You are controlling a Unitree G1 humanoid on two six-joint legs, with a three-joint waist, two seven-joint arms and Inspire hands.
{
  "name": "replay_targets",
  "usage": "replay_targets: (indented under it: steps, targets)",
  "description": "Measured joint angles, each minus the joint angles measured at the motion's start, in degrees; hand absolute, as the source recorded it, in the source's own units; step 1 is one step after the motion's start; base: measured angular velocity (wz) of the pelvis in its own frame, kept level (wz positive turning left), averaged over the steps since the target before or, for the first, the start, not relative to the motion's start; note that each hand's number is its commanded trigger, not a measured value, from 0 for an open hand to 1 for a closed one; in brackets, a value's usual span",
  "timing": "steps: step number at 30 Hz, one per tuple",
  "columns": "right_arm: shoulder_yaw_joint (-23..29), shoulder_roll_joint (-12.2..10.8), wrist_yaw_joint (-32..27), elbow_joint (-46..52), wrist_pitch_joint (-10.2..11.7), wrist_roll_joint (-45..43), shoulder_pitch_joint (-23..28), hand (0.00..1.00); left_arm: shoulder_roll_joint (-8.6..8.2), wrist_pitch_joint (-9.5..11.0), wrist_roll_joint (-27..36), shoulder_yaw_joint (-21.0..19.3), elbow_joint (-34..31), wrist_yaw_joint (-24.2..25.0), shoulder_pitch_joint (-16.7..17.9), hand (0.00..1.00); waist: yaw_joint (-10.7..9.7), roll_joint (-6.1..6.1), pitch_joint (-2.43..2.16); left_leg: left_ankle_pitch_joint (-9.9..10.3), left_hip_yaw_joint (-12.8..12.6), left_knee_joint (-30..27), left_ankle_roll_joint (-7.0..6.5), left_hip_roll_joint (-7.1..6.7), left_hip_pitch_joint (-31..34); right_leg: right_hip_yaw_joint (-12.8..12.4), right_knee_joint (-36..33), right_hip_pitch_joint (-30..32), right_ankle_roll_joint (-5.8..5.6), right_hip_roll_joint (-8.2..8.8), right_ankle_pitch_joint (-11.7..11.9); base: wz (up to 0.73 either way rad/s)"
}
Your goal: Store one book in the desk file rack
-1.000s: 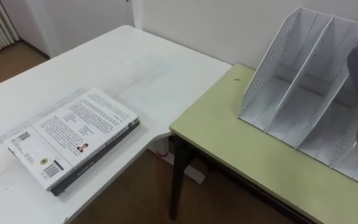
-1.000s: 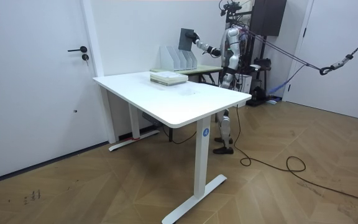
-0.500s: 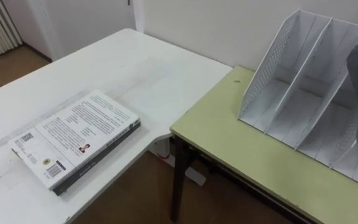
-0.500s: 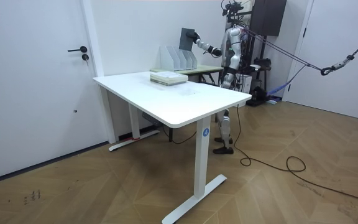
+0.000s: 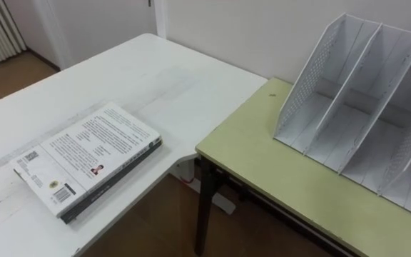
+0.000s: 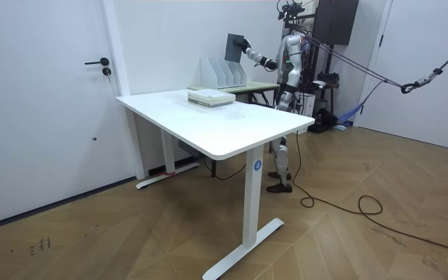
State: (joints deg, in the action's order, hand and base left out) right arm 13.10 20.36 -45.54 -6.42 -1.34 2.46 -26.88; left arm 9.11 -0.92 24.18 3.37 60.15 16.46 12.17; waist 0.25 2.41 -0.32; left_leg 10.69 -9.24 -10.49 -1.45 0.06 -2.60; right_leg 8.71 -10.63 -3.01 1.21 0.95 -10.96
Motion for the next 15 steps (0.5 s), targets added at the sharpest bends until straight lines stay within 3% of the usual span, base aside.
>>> replay_targets:
  steps: [15]
  targets:
    - [1.48, 0.0, -0.97, 0.0, 0.0, -0.07, 0.0, 1.0, 0.11, 0.02, 0.02, -0.3, 0.13, 0.01, -0.01, 0.0, -0.1, 0.42, 0.1, 0.0, -0.01, 0.0, 0.0, -0.01, 0.01, 0.01, -0.02, -0.01, 0.0, 0.0, 0.0, 0.0]
